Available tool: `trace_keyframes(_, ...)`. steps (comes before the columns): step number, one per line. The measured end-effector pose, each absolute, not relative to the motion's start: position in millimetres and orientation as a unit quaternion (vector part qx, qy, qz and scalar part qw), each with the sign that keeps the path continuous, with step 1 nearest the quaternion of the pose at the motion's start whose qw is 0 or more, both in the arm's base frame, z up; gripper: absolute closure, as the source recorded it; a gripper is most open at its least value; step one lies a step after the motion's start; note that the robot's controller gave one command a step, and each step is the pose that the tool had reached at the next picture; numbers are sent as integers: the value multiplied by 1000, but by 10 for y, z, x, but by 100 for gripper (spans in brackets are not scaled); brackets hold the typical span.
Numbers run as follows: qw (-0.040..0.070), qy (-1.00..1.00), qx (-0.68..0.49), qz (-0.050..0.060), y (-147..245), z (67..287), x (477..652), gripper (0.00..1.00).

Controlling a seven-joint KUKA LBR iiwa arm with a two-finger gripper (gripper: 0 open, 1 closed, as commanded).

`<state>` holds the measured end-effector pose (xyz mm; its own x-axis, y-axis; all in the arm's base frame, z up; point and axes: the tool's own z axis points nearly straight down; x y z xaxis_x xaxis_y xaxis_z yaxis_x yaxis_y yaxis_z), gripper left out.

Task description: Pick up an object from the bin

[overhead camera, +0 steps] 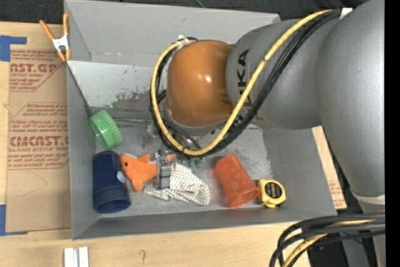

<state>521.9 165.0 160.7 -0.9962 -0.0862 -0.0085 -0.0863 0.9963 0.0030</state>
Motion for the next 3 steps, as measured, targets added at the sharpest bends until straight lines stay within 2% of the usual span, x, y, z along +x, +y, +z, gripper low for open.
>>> trace_keyframes(1, 3, 993, -115, 1, 1312, 947, 5292, 0)
trace_keyframes(2, 0, 999, -42, 1, 1514, 699, 5194, 100)
trace_keyframes(3, 0, 999, -42, 1, 1514, 698, 5194, 100)
